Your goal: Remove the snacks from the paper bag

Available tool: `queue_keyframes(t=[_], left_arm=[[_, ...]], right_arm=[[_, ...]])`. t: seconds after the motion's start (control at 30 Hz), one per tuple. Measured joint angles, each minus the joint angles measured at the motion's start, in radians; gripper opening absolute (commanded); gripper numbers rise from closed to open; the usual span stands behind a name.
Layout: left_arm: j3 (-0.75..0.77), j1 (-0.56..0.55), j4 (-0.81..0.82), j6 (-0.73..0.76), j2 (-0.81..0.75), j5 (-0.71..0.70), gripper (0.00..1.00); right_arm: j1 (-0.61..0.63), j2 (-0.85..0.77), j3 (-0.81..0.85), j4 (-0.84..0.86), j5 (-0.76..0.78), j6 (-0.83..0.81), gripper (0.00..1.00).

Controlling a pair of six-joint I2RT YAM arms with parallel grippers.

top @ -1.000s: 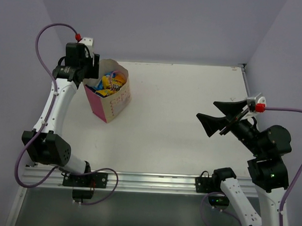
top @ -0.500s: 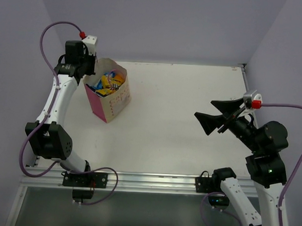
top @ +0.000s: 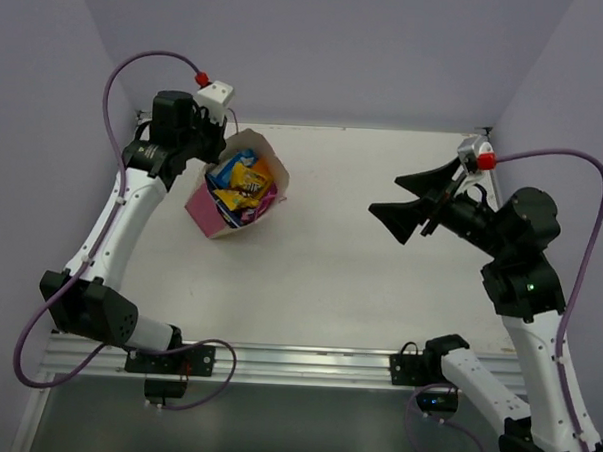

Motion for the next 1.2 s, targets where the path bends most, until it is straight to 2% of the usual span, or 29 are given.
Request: queue_keyframes(t=[0.23,0.43,0.57,0.83,1.03,1.2], left_arm=[[-0.086,-0.124,0.002,-0.019,-0.110,0.002,0.00],[-0.129,-0.153,0.023,-0.054,-0.139,0.002,0.00],[-0.143,-0.159,0.035,-0.064,-0.143,0.001,0.00],[-0.146,-0.170,0.041,-0.090,-0.144,0.002,0.00],[-0.146,-0.174,0.041,-0.108,-0.145,0.003,0.00],[-0.146,-0.175,0.041,-0.108,-0.147,0.001,0.00]], right_arm=[[0.292,0.250,0.208,-0.014,0.167,-0.085,0.99],[0.481,0.499,0.235,0.018,0.325,-0.116,0.92],[0.564,0.670,0.242,0.024,0.444,-0.094,0.88],[0.626,0.862,0.257,0.025,0.680,0.055,0.88],[0.626,0.942,0.307,0.032,0.813,0.147,0.79],[0.626,0.990,0.324,0.033,0.835,0.203,0.69]])
